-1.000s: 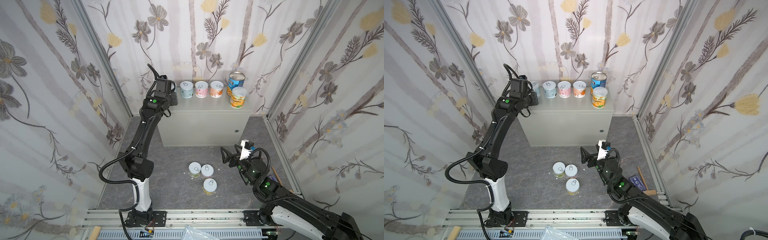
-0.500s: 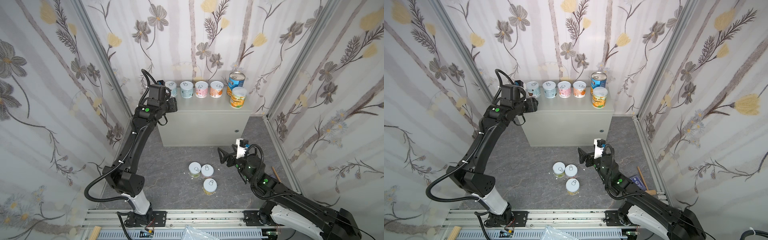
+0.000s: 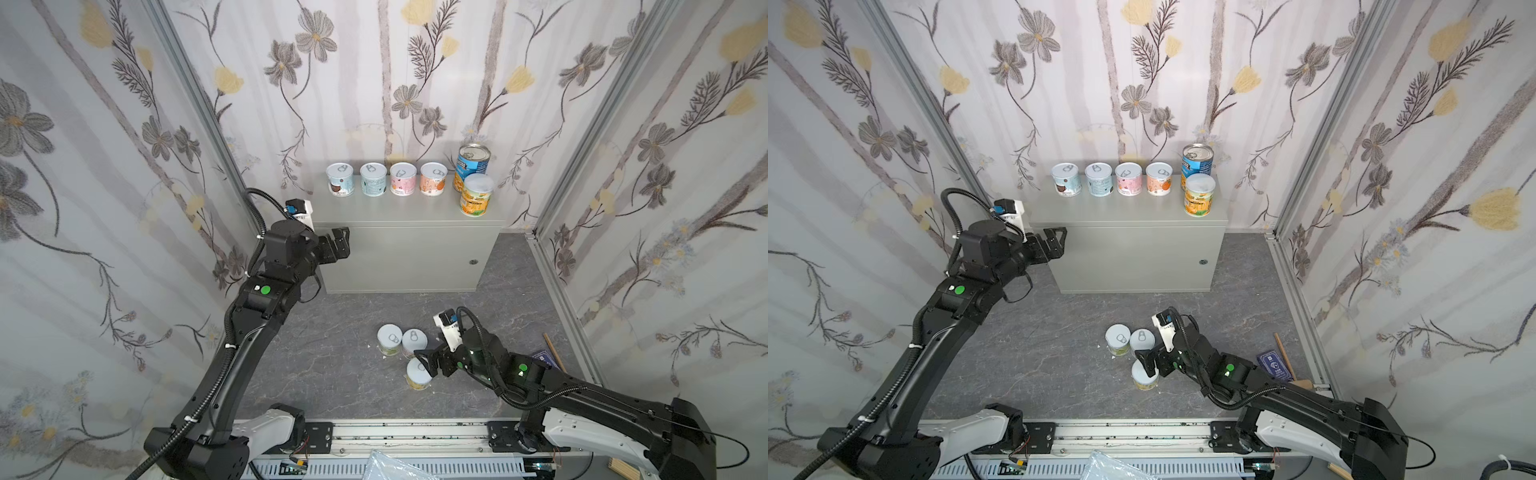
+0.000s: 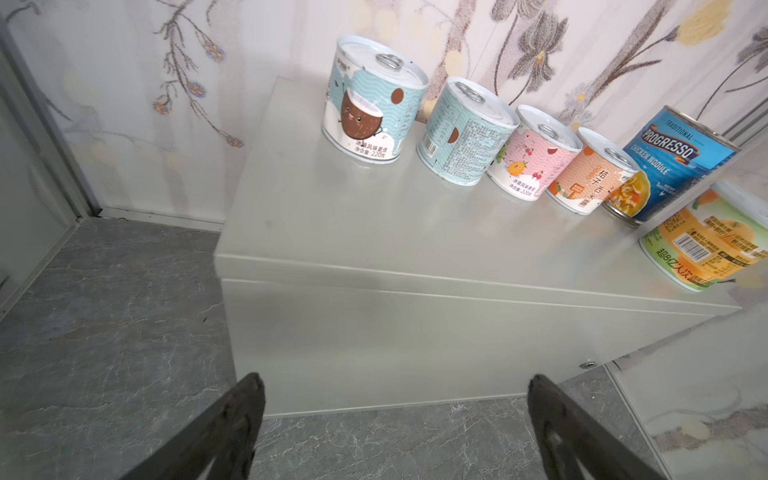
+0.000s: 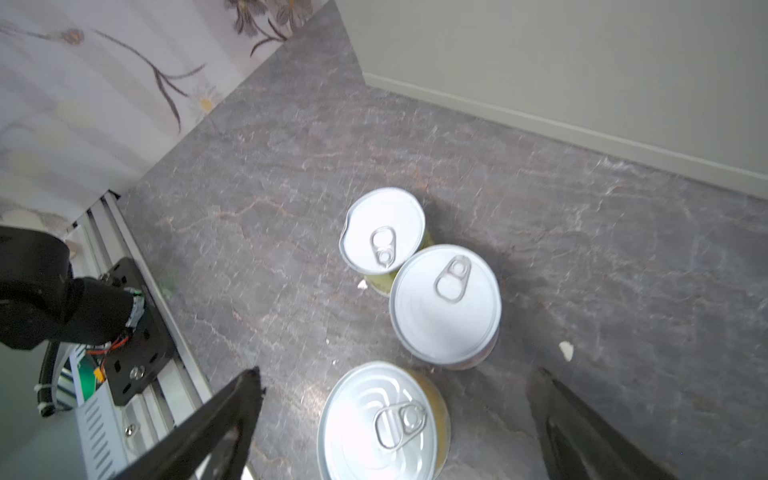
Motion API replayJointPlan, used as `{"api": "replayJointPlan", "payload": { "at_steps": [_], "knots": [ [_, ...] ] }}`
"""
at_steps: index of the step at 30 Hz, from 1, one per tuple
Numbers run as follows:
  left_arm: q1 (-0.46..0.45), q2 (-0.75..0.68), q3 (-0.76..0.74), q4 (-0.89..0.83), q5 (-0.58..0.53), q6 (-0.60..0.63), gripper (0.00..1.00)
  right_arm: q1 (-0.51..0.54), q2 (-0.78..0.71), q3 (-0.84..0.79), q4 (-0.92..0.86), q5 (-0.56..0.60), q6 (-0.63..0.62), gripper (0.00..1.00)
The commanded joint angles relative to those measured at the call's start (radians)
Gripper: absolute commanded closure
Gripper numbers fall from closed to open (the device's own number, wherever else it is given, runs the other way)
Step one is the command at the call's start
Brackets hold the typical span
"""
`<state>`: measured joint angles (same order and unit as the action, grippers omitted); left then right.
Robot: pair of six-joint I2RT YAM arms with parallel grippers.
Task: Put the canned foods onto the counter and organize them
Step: 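Draw the left gripper back while the right gripper moves down toward the floor cans, then lower the open right gripper over the nearest white-lidded floor can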
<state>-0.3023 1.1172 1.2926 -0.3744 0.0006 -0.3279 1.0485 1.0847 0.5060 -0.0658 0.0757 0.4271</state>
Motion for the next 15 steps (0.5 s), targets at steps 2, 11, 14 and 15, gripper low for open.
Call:
{"api": "replayJointPlan", "payload": {
  "at_steps": [2,11,14,15],
  "knots": [
    [0.0,-0.116,-0.109,0.077,-0.163,-0.061,0.0,0.086,0.043,-0.005,-0.047,0.091,0.087,0.0],
    [0.001,-0.277,-0.259,0.035,-0.313,-0.08,0.0,0.203,0.236,0.077,-0.148,0.168,0.09,0.0],
    [0.002,-0.313,-0.296,0.044,-0.325,-0.08,0.0,0.224,0.274,0.088,-0.144,0.18,0.087,0.0],
    [0.002,-0.324,-0.309,0.048,-0.336,-0.083,0.0,0.228,0.284,0.088,-0.141,0.183,0.089,0.0]
  ]
}}
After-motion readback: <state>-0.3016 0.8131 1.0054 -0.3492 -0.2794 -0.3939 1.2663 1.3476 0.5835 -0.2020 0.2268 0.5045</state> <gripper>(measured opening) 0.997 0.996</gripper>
